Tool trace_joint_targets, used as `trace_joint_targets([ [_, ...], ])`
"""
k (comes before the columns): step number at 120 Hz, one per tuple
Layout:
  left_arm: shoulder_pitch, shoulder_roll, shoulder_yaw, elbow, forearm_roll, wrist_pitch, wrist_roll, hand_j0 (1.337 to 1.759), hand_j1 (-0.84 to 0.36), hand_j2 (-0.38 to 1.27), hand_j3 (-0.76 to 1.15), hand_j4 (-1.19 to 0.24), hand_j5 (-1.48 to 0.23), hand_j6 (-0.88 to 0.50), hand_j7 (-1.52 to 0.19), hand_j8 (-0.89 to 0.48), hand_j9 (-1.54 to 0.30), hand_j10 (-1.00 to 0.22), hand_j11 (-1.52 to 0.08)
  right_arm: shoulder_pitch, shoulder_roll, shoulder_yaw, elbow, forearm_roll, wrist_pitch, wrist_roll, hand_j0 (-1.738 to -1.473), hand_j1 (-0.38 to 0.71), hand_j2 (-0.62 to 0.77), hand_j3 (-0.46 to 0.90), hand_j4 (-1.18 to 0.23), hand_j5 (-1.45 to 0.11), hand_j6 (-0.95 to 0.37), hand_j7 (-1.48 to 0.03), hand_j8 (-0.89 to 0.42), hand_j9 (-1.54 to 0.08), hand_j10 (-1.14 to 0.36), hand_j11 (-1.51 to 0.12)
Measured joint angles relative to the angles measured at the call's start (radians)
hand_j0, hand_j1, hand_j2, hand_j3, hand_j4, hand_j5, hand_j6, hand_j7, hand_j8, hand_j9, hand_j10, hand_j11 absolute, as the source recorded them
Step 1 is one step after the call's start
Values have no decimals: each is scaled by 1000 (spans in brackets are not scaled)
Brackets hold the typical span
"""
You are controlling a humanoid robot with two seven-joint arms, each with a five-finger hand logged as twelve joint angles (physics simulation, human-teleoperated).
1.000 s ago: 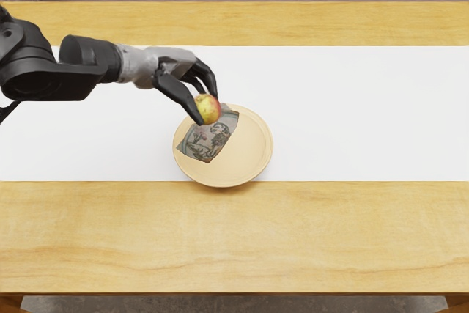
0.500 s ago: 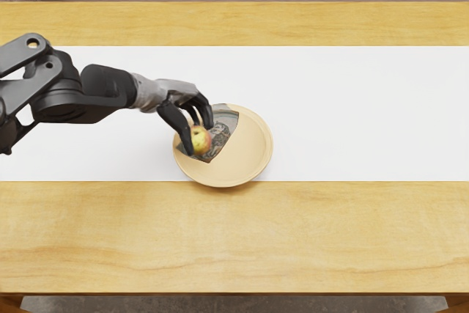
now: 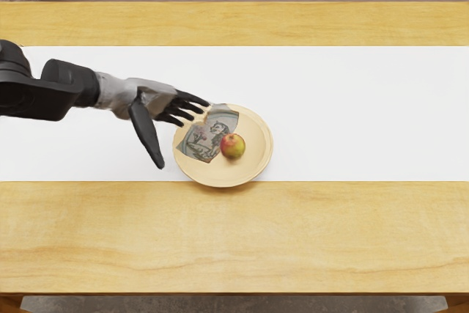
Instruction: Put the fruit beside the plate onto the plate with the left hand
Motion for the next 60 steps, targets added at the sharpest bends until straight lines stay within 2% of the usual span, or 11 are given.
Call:
trace_joint_targets([
  [29, 9, 313, -17, 0, -305, -30, 0, 1658, 334, 16, 0, -15, -19, -10, -19, -9, -18, -15, -18, 0, 0, 0, 0, 0, 0, 0, -1658, -333, -3, 0, -13, -17, -13, -17, -13, -17, -13, -17],
  [40, 43, 368, -17, 2, -359, -32, 0, 1658, 340, 10, 0, -10, -12, -7, -12, -6, -12, -10, -12, 0, 0, 0, 0, 0, 0, 0, -1658, -333, -3, 0, -13, -17, -13, -17, -13, -17, -13, -17],
  [60, 58, 373, -17, 5, -408, -34, 0, 1658, 345, 4, 0, -5, -6, -4, -5, -3, -5, -5, -5, 0, 0, 1, 0, 0, 0, 0, -1658, -333, -3, 0, -13, -17, -13, -17, -13, -17, -13, -17],
])
